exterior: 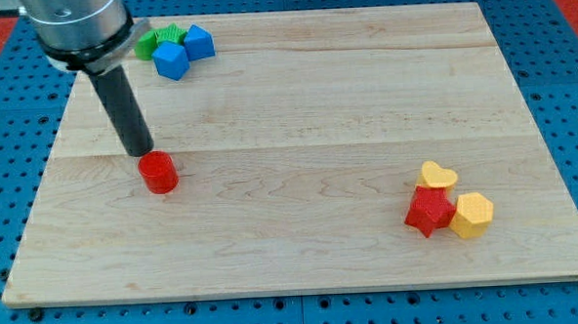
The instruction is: Push the red circle into the red star
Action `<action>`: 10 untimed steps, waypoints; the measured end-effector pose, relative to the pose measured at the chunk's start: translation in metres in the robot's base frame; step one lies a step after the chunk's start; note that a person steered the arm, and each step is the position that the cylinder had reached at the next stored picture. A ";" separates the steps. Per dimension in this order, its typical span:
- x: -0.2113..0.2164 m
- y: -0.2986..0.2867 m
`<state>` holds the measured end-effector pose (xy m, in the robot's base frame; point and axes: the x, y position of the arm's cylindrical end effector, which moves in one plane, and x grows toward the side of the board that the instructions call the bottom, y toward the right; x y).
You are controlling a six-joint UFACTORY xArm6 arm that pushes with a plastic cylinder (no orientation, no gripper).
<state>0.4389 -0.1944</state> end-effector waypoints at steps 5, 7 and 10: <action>0.059 0.200; 0.081 0.121; 0.089 0.247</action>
<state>0.5279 0.0522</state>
